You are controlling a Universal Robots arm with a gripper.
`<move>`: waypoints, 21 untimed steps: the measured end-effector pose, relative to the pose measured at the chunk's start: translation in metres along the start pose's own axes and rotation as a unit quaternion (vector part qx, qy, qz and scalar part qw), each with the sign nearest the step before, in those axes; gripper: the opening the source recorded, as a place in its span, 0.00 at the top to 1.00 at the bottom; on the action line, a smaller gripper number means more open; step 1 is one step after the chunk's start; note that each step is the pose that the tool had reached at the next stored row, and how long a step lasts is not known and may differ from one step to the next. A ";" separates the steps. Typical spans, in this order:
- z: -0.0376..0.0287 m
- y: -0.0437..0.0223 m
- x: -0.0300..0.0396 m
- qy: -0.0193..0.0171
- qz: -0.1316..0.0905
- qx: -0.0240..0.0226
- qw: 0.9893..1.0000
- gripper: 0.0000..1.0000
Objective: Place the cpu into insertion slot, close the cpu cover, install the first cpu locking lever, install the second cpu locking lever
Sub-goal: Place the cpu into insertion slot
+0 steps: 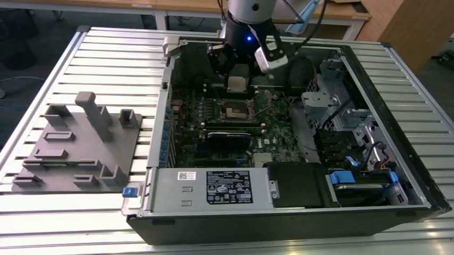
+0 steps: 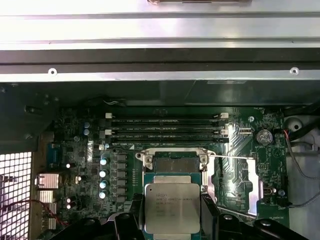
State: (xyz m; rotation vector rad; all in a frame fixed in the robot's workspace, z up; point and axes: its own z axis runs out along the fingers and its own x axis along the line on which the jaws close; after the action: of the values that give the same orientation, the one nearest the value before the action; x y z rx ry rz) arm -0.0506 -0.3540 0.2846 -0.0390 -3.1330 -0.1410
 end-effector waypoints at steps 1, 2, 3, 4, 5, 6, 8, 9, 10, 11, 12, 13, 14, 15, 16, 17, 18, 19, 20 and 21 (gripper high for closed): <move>0.0014 -0.0001 0.0002 -0.001 -0.001 0.000 1.000 0.46; 0.0026 -0.0002 0.0003 -0.003 -0.002 0.000 1.000 0.46; 0.0036 -0.0002 0.0004 -0.004 -0.004 0.000 1.000 0.46; 0.0047 -0.0003 0.0004 -0.006 -0.006 0.000 1.000 0.46; 0.0057 -0.0004 0.0004 -0.007 -0.009 0.000 1.000 0.46; 0.0068 -0.0004 0.0003 -0.008 -0.011 0.000 1.000 0.46; 0.0088 -0.0004 0.0003 -0.011 -0.014 0.000 1.000 0.46; 0.0095 -0.0002 0.0003 -0.011 -0.015 0.000 1.000 0.46; 0.0103 -0.0001 0.0001 -0.011 -0.015 0.000 1.000 0.46; 0.0113 0.0000 -0.0002 -0.011 -0.015 0.000 1.000 0.46; 0.0127 0.0000 -0.0003 -0.011 -0.015 0.000 1.000 0.46; 0.0145 0.0000 -0.0003 -0.011 -0.015 0.000 1.000 0.46; 0.0164 0.0001 -0.0004 -0.011 -0.015 0.000 1.000 0.46; 0.0183 0.0003 -0.0004 -0.011 -0.015 0.000 1.000 0.46; 0.0201 0.0007 -0.0004 -0.011 -0.015 0.000 1.000 0.46; 0.0220 0.0012 -0.0004 -0.011 -0.015 0.000 1.000 0.46; 0.0239 0.0017 -0.0003 -0.011 -0.015 0.000 1.000 0.46; 0.0257 0.0021 -0.0003 -0.011 -0.015 0.000 1.000 0.46; 0.0273 0.0022 -0.0004 -0.011 -0.015 0.000 1.000 0.46; 0.0290 0.0023 -0.0003 -0.011 -0.015 0.000 1.000 0.46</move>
State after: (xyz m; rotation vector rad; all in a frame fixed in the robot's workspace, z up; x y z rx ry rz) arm -0.0504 -0.3492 0.2559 0.0054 -3.1562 -0.1424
